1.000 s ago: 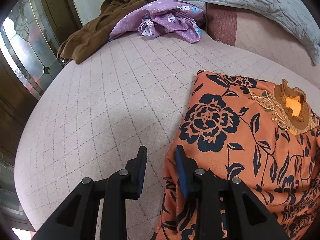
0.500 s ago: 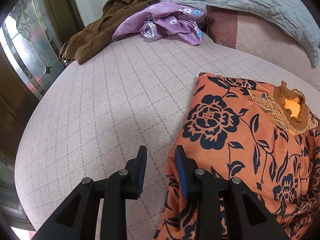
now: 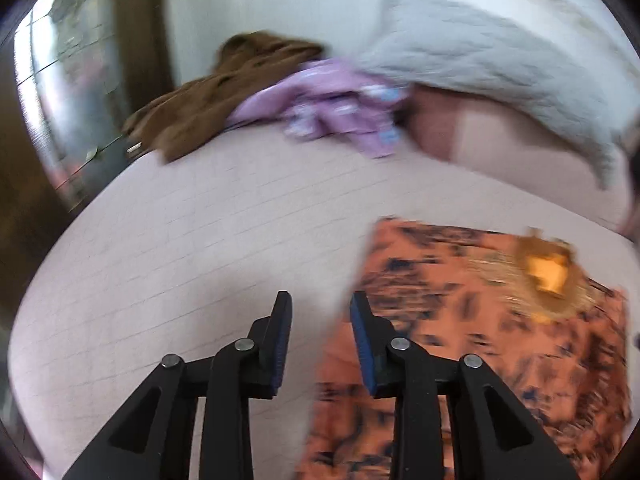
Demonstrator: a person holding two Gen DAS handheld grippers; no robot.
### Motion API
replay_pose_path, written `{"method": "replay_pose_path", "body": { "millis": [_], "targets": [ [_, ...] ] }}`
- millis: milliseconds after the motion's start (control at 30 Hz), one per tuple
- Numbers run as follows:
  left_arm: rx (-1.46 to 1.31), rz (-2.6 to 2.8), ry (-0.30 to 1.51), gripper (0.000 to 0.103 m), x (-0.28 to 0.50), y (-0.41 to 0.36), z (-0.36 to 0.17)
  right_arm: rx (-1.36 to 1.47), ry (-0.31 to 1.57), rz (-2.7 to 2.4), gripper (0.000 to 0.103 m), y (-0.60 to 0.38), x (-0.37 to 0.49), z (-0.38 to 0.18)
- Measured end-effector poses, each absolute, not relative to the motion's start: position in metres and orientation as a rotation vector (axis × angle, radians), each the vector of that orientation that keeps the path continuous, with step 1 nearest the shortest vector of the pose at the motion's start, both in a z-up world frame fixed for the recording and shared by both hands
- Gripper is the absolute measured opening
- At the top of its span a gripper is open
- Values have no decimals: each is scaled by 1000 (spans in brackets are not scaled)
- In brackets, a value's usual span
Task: Fold small clothes
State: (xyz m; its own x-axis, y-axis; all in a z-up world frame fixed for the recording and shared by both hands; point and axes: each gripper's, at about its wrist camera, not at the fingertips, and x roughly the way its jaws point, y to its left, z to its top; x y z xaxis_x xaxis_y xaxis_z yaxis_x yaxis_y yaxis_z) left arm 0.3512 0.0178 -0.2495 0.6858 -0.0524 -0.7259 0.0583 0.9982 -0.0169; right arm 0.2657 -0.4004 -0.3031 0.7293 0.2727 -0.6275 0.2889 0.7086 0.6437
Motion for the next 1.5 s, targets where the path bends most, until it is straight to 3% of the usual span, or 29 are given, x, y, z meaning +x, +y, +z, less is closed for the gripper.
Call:
{"method": "replay_pose_path", "body": {
  "millis": [33, 67, 233, 333, 433, 500, 733, 833, 933, 1033, 1167, 1267, 1433, 1500],
  "targets": [
    [28, -108, 811, 42, 348, 8, -250, 839, 755, 15, 82, -400, 266, -307],
    [48, -149, 813, 45, 346, 0, -251, 863, 736, 22, 87, -400, 264, -310],
    [153, -339, 904, 47, 333, -51, -269, 877, 765, 96, 87, -387, 283, -326],
    [180, -369, 964, 47, 329, -64, -285, 822, 840, 121, 82, -374, 306, -338],
    [233, -372, 994, 47, 326, -71, -295, 666, 946, 81, 19, -353, 320, -343],
    [245, -362, 992, 46, 327, -71, -295, 603, 889, 70, 13, -347, 313, -322],
    [210, -351, 969, 46, 332, -66, -290, 534, 583, 4, 12, -373, 249, -237],
    [267, -347, 981, 46, 327, -75, -296, 518, 706, -115, 16, -394, 250, -264],
    [324, -328, 973, 46, 325, -83, -301, 687, 910, -136, 19, -420, 264, -308],
    [282, -328, 964, 46, 325, -79, -294, 695, 849, -202, 19, -433, 258, -300],
    [213, -299, 940, 46, 332, -68, -285, 664, 731, -137, 29, -428, 248, -277],
    [191, -265, 956, 47, 342, -63, -288, 626, 811, -30, 29, -409, 258, -286],
    [247, -236, 995, 47, 346, -66, -301, 565, 1108, -97, 28, -384, 286, -340],
    [267, -226, 981, 47, 344, -68, -298, 615, 1101, -107, 27, -390, 285, -343]
  ]
}}
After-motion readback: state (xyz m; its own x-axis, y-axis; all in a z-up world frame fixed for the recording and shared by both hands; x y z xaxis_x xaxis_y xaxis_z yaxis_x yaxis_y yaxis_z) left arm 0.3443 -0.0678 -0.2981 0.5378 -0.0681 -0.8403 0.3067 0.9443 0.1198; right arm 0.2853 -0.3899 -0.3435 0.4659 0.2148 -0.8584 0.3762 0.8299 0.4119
